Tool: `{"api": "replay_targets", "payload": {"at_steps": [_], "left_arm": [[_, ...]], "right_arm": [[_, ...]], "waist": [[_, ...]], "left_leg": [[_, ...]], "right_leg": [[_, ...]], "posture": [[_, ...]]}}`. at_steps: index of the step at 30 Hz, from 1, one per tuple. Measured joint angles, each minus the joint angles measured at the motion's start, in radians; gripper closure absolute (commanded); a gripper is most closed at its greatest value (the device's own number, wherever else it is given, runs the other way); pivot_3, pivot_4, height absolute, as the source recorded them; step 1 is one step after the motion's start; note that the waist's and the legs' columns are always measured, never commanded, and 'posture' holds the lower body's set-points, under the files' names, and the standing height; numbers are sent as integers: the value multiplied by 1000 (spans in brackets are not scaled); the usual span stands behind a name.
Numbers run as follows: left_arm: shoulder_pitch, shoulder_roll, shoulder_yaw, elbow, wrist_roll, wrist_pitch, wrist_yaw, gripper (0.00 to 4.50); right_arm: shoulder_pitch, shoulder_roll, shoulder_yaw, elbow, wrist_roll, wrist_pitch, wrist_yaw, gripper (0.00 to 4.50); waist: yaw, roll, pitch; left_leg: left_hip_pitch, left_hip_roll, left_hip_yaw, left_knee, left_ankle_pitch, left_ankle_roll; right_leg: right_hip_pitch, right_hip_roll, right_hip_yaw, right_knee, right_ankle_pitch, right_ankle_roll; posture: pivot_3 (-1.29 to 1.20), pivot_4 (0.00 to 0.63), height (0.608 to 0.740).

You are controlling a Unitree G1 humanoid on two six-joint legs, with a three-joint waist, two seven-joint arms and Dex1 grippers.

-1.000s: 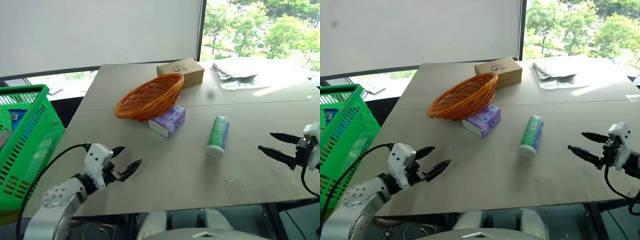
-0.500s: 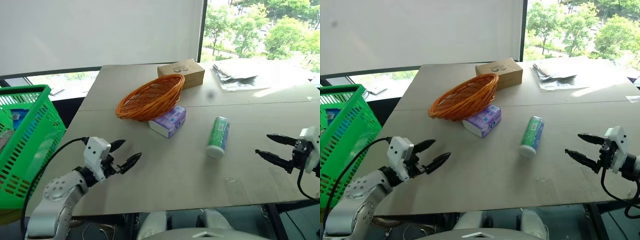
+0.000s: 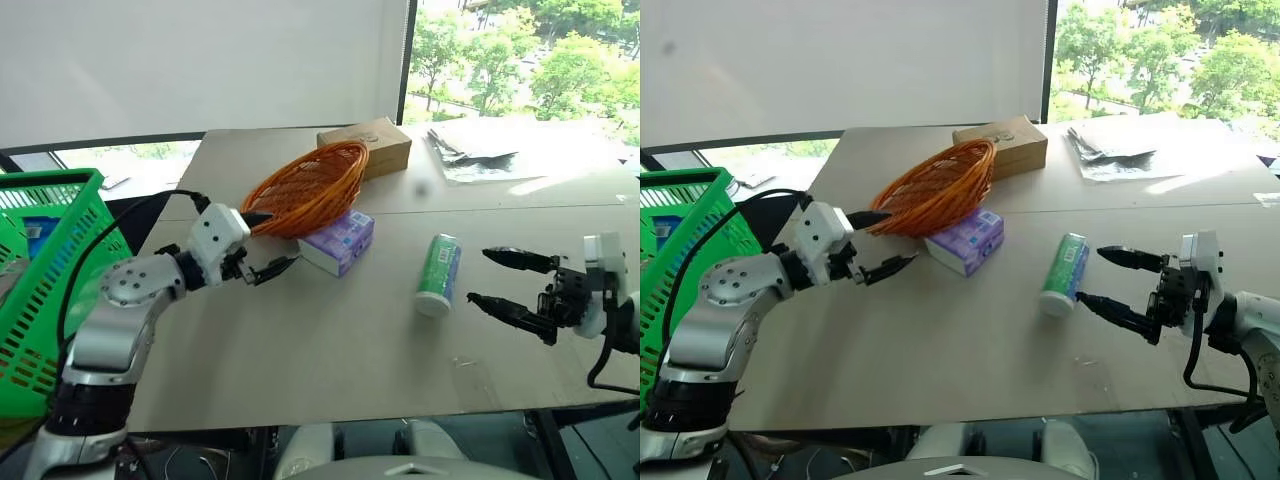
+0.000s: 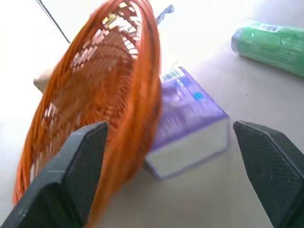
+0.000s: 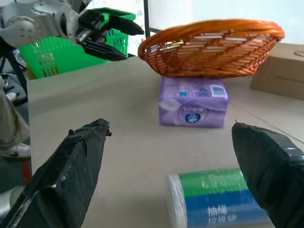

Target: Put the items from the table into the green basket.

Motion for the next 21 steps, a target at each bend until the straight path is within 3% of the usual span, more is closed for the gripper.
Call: {"api": "replay_targets", "payload": {"at_steps": [5,8,10,12,15,16,21], "left_arm": [[-123,-69,-95,167,84,-70,6,125],[-151,-74,-114,221,112,-100,-4,843],[-167,-73,-123,271,141,-125,-11,1869],[-177,-74,-132,295,153,-139,-12,2562],[-229,-80,-151,357,186,-199,-5,3948],[-256,-77,-147,384,203,-214,4,4183],[-434,-61,-178,628,308,-354,21,4183]], "right_arm": [[-22,11,0,-26,26,17,-58,0],[-18,11,-6,-26,29,17,-74,0],[-18,11,-14,-31,37,17,-91,0],[-17,11,-15,-34,42,17,-97,0],[-13,12,-15,-36,41,16,-104,0],[-13,12,-15,-37,41,16,-104,0],[-22,14,-15,-36,46,16,-113,0]], "waist": [[-15,-1,0],[-30,-1,0],[-38,-1,-1],[-40,-1,-1],[-39,-2,-1],[-39,-2,-1],[-43,-4,-1]], "left_leg": [[-1,0,0,1,0,0],[-1,0,0,0,-1,1],[0,0,0,1,-1,1],[0,0,0,1,-1,1],[-1,0,-1,2,0,1],[-1,-1,-1,2,0,1],[-2,-1,-1,2,-1,1]], "right_leg": [[0,0,0,0,0,0],[0,0,0,0,0,0],[0,0,0,0,0,0],[0,0,0,1,0,0],[0,0,-1,1,1,1],[0,0,-1,1,1,2],[-1,1,-1,0,1,2]], "posture": [[-72,0,740],[-72,0,740],[-72,0,740],[-89,0,740],[-92,0,740],[-92,0,740],[-62,0,740]]}}
